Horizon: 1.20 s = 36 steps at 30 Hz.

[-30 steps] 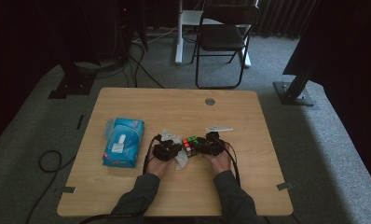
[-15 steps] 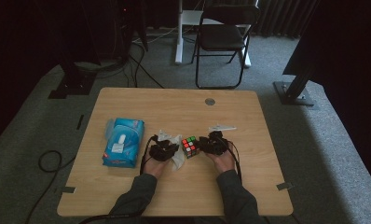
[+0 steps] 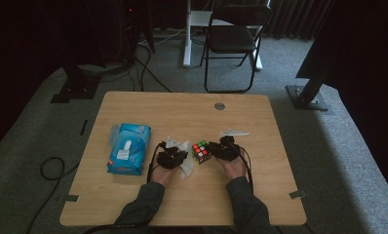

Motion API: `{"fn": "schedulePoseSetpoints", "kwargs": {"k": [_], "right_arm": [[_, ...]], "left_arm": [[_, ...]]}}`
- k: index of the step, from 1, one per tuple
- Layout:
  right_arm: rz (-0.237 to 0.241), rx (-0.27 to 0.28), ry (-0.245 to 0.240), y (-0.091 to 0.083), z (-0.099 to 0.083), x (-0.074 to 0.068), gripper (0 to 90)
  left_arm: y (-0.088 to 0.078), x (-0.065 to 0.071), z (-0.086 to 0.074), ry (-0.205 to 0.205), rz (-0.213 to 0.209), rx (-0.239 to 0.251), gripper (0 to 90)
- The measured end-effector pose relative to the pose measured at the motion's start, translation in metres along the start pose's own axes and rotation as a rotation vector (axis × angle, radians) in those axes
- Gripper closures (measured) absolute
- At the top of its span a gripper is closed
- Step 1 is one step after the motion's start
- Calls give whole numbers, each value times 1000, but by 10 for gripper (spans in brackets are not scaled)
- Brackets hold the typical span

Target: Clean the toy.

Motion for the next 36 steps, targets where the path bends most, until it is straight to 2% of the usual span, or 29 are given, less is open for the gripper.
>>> {"fn": "schedulePoseSetpoints", "kwargs": {"k": [1, 2, 8, 9, 10, 11, 12, 14, 18, 23, 28, 36], "right_arm": [[13, 8, 54, -1, 0, 5, 716], [14, 11, 71, -1, 0, 7, 717], [-30, 27, 112, -7, 2, 18, 734], [-57, 29, 111, -9, 3, 22, 879], [-78, 23, 109, -10, 2, 24, 861], [-106, -9, 97, -8, -2, 28, 856], [-106, -28, 100, -6, -6, 31, 831], [-92, -26, 111, -4, -11, 33, 802], [-93, -28, 100, -4, -12, 32, 765], [-97, -15, 104, -7, -10, 32, 701], [-106, 20, 114, -13, -4, 28, 635], [-95, 61, 106, -16, 3, 20, 608]], "left_arm": [[0, 0, 0, 1, 0, -1, 839], [0, 0, 0, 1, 0, -1, 839], [1, 0, 0, -2, -1, 1, 839], [1, 1, 1, -1, -2, 0, 839], [1, 1, 1, 1, -2, -1, 839], [1, 1, 1, 1, -4, -2, 839], [1, 1, 1, 2, -4, -2, 839], [2, 1, 1, 2, -4, -1, 839], [3, 1, 1, 1, -5, -2, 839], [2, 2, 3, 5, -4, 7, 841], [-1, 1, 14, 2, -6, 40, 846], [-6, 1, 29, 0, -10, 79, 851]]}}
Point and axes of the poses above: each handheld gripper's, and its own axes: y roughly forward along the jaws, z roughly out of its top, x roughly to its right, the point moved 5 cm from there along y, roughly forward along the jaws, and after that the axes turned 3 degrees about x, right-handed, at the moved point
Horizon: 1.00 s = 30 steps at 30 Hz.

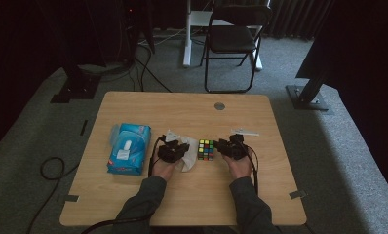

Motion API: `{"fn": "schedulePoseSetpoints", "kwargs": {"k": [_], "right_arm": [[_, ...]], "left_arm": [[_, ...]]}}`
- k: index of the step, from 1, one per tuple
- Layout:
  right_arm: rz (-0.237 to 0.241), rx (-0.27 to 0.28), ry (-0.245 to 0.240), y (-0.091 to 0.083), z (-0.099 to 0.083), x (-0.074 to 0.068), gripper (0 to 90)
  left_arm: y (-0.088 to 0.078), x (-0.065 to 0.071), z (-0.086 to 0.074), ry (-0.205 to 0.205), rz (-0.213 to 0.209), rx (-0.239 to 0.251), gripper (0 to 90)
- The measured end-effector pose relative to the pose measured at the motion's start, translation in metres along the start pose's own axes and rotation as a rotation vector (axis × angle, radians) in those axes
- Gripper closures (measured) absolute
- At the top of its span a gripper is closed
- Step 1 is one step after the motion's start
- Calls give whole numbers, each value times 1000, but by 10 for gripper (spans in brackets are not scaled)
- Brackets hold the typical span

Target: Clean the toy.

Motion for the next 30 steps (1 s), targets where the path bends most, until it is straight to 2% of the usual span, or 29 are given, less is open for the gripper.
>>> {"fn": "schedulePoseSetpoints", "kwargs": {"k": [3, 9, 13, 17, 20, 21, 23, 24, 26, 29, 30], "right_arm": [[17, -2, -19, 3, 1, -7, 603], [28, -32, -25, 11, -4, -11, 590], [32, -35, -22, 12, -4, -11, 595], [39, -43, -22, 11, -4, -10, 602], [42, -46, -25, 10, -4, -10, 602], [43, -47, -26, 10, -4, -10, 602], [42, -47, -26, 10, -4, -9, 602], [44, -48, -25, 10, -4, -9, 602], [47, -49, -24, 10, -4, -8, 601], [50, -47, -21, 10, -4, -8, 602], [51, -47, -20, 10, -4, -8, 602]], "left_arm": [[-2, 2, 9, 11, -2, 23, 854], [-3, 7, 23, 17, 0, 66, 854], [2, 11, 26, 21, 0, 64, 854], [12, 16, 24, 17, -11, 48, 854], [24, 23, 16, 13, -31, 21, 854], [26, 23, 13, 19, -23, 8, 857], [27, 23, 11, 11, -27, 4, 857], [30, 20, 6, -3, -31, -15, 857], [32, 19, 3, -3, -34, -30, 857], [31, 19, 3, -16, -44, -18, 857], [28, 20, 7, -24, -52, 5, 857]]}}
Point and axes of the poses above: each handheld gripper's, and its own axes: y roughly forward along the jaws, z roughly out of its top, x roughly to its right, the point moved 5 cm from there along y, roughly forward along the jaws, and after that the axes turned 3 degrees about x, right-handed, at the moved point
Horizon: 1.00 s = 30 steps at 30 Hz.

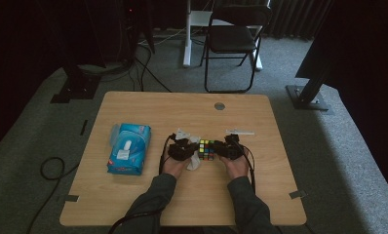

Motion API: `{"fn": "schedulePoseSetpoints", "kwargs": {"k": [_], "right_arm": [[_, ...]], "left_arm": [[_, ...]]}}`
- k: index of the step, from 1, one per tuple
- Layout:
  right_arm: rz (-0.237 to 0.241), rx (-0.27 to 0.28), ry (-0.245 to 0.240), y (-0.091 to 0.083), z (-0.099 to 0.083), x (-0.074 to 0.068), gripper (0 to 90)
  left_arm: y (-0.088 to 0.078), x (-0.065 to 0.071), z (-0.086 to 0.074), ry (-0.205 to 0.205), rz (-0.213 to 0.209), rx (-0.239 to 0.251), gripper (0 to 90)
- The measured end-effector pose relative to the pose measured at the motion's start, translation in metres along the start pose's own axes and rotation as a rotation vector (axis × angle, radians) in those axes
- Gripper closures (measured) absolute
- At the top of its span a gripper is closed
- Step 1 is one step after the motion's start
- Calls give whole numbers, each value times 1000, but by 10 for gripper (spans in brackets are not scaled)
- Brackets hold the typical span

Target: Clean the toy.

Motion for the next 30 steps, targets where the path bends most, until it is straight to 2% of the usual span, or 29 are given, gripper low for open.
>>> {"fn": "schedulePoseSetpoints", "kwargs": {"k": [3, 8, 14, 16, 18, 19, 20, 23, 25, 27, 28, 30], "right_arm": [[1, -1, 1, 0, 0, 0, 601], [2, -1, 1, 0, 0, 0, 601], [8, -2, 2, -1, 0, 1, 601], [11, -2, 4, -1, 0, 1, 601], [12, -1, 4, 0, -1, 2, 601], [11, 0, 5, 0, 0, 2, 602], [9, 0, 5, 0, 0, 1, 602], [11, -2, 6, -1, 0, 1, 602], [11, -2, 5, -1, -1, 1, 602], [14, -2, 5, 0, -1, 1, 611], [15, -2, 5, 0, -1, 1, 611], [15, -1, 6, 0, -1, 1, 611]], "left_arm": [[-5, 3, 8, 11, -15, 42, 857], [-8, 7, 14, 18, -36, 73, 857], [-11, 13, 18, -22, -91, 121, 857], [-18, 20, 24, -2, -111, 150, 857], [-18, 20, 24, -2, -111, 150, 857], [-21, 26, 32, 37, -99, 149, 857], [-20, 26, 32, 44, -87, 141, 857], [-15, 22, 28, 39, -77, 114, 857], [-5, 15, 14, 25, -51, 68, 856], [-4, 13, 10, 29, -48, 64, 854], [-5, 12, 8, 15, -53, 83, 853], [-5, 12, 8, 23, -42, 85, 848]]}}
Point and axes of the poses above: each handheld gripper's, and its own axes: y roughly forward along the jaws, z roughly out of its top, x roughly to its right, the point moved 5 cm from there along y, roughly forward along the jaws, and after that the axes turned 3 degrees about x, right-handed, at the moved point
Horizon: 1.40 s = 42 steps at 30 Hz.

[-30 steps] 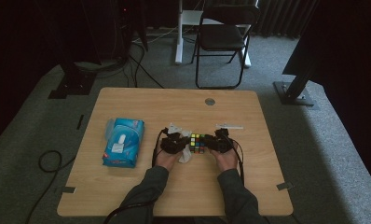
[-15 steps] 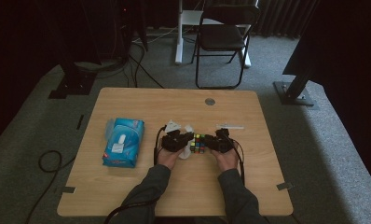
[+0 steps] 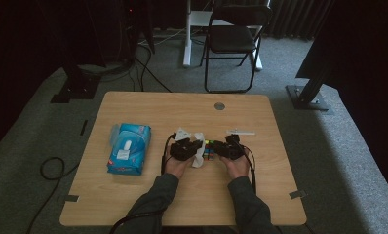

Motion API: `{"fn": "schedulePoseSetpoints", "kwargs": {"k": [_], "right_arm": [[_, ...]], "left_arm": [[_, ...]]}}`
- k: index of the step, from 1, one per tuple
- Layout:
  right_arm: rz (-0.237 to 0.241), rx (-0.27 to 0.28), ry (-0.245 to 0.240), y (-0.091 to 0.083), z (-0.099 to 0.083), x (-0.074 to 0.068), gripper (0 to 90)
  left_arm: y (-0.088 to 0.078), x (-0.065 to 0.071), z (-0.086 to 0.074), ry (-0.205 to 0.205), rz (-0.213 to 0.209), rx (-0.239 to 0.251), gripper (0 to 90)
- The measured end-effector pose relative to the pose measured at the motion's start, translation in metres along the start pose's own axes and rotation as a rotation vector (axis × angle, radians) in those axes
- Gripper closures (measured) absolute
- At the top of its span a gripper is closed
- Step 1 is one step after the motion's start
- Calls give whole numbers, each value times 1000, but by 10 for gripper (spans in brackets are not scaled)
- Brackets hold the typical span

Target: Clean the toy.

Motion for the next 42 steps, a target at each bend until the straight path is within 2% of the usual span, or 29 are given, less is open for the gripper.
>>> {"fn": "schedulePoseSetpoints", "kwargs": {"k": [1, 2, 3, 6, 7, 8, 10, 13, 15, 16, 17, 20, 23, 27, 30, 35, 36, 38, 41, 42], "right_arm": [[0, 0, 0, 0, 0, 0, 612], [-1, 0, -1, 0, 0, 0, 612], [-2, 0, -2, 0, 0, 0, 612], [-2, 0, -2, 0, 0, 0, 612], [-2, 0, -2, 0, 0, 0, 612], [-3, 0, -3, 0, 0, 0, 612], [-4, -1, -5, 0, 0, 0, 612], [-3, -1, -7, 0, 0, 0, 612], [-3, -1, -8, 0, 0, 0, 612], [-2, -1, -7, 0, 0, 0, 612], [-2, -1, -7, 0, 0, 0, 612], [1, -2, -9, 0, 0, 0, 611], [1, -2, -8, 0, 0, 0, 611], [9, -3, -6, 0, 0, 1, 610], [10, -4, -8, 0, 0, 1, 609], [14, -6, -5, 0, 0, 2, 611], [14, -6, -5, 0, 0, 2, 612], [12, -6, -4, 0, 0, 2, 611], [12, -5, -4, 0, 0, 2, 611], [12, -5, -3, 0, 0, 2, 611]], "left_arm": [[-1, 0, 0, 22, 30, -4, 845], [-1, 0, 0, 22, 30, -4, 844], [-2, -2, 0, 25, 47, -3, 844], [-3, -3, 0, 24, 56, -4, 844], [-4, -6, -2, 19, 86, -5, 844], [-4, -8, -3, 12, 87, -9, 847], [-2, -11, -10, 15, 89, -49, 847], [4, -12, -17, 12, 66, -85, 847], [6, -12, -20, 8, 70, -90, 850], [6, -13, -19, -10, 62, -82, 850], [6, -13, -19, -10, 62, -82, 850], [2, -11, -9, -24, 42, -40, 851], [2, -14, -9, -58, 17, -30, 851], [8, -17, -20, -59, 25, -81, 855], [9, -17, -22, -58, 25, -88, 855], [2, -14, -14, -63, 13, -41, 856], [-3, -11, -7, -65, 2, -12, 855], [-7, -9, 0, -68, -14, 18, 855], [-11, -6, 7, -70, -38, 46, 855], [-13, -2, 11, -80, -64, 74, 855]]}}
Point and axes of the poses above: each handheld gripper's, and its own axes: y roughly forward along the jaws, z roughly out of its top, x roughly to its right, the point moved 5 cm from there along y, roughly forward along the jaws, and after that the axes turned 3 degrees about x, right-handed, at the moved point
